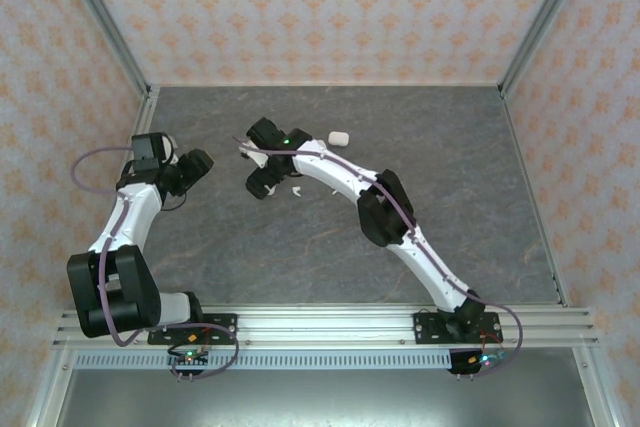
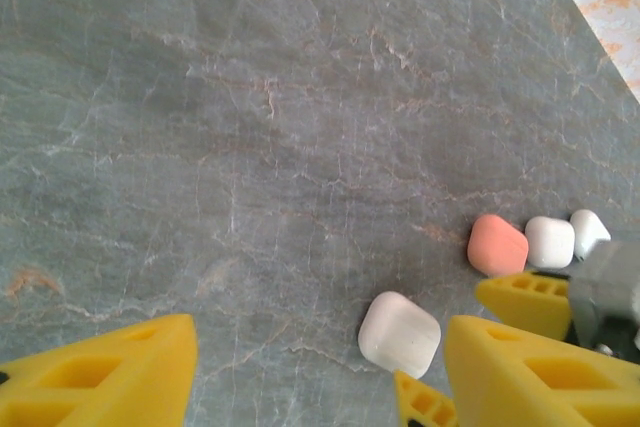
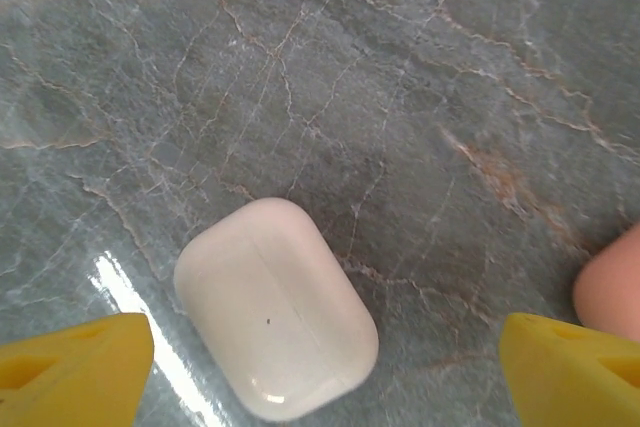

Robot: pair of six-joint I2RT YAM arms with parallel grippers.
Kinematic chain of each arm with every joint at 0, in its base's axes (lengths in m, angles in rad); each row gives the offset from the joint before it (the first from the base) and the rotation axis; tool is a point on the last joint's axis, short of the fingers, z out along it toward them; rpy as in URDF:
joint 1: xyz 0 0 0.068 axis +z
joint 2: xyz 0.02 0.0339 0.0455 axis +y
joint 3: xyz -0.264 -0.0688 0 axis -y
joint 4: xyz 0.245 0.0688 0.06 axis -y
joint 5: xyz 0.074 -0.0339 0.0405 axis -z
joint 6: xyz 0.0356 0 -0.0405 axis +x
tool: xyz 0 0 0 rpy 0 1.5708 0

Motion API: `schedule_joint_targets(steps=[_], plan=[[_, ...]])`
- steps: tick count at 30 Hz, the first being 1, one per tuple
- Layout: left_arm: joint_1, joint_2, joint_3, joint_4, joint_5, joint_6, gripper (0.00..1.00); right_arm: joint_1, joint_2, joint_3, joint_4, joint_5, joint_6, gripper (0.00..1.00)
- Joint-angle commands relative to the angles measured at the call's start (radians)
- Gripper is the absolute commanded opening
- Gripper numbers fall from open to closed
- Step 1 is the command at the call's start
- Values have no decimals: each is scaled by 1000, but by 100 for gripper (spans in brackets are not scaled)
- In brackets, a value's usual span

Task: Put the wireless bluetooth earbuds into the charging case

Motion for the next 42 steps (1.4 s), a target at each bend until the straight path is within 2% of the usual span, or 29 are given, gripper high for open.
schedule_joint_targets(steps=[1,7,16,24,30,34,38,42], plan=[[3,-22,-14,-25,16,-8,66,13,38,53,-36,-12,-39,89],[3,-21,-14,-24,19,-17,67,25,95,89,-24,-12,-54,86],[3,-29,-6,-49,13,-1,68,35,99,81,-100,14,-76,70],[3,-31,-6,-59,10,10,68,34,9,-50,-101,34,-99,60],[3,-24,-3,-52,13,6,69,35,-26,-103,-107,38,-114,60],[3,-24,0,-48,22,6,69,35,-31,-118,-97,42,-118,53],[3,-26,8,-48,57,19,68,36,-59,-133,-73,63,-117,43],[3,-39,14,-24,134,37,66,29,-182,-245,31,68,-115,40]])
